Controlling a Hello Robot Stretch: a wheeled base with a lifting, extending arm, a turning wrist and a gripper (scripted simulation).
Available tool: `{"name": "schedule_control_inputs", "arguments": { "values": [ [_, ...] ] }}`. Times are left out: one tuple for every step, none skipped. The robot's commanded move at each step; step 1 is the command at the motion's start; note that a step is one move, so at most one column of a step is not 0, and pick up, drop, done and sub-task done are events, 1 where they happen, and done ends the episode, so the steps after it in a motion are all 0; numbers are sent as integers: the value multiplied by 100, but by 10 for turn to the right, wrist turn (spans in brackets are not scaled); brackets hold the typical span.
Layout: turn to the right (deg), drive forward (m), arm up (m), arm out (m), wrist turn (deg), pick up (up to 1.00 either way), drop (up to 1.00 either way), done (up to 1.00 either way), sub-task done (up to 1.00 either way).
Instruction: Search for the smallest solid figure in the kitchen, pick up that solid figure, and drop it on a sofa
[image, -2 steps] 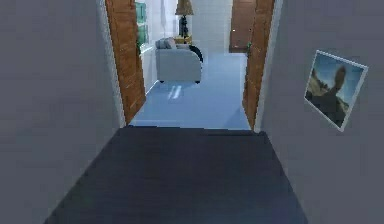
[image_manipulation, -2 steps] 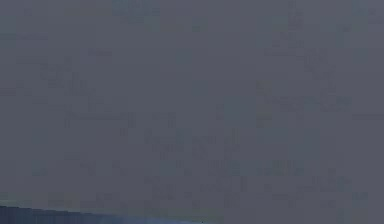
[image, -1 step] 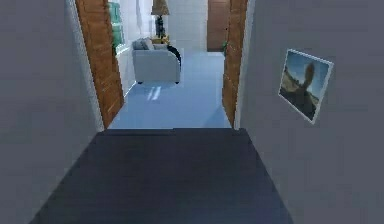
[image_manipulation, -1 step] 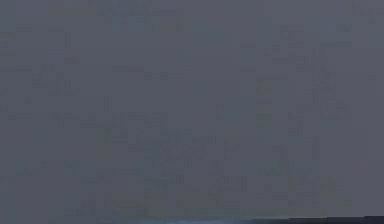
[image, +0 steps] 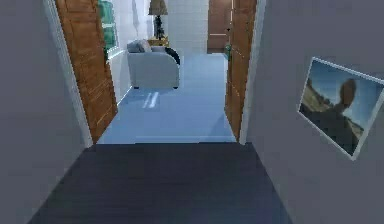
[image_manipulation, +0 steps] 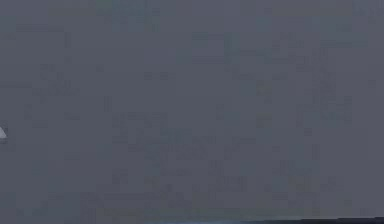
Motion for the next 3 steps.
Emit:
{"name": "schedule_control_inputs", "arguments": {
  "values": [
    [0, 100, 0, 0, 0, 0, 0, 0, 0],
    [0, 100, 0, 0, 0, 0, 0, 0, 0],
    [0, 100, 0, 0, 0, 0, 0, 0, 0]
  ]
}}
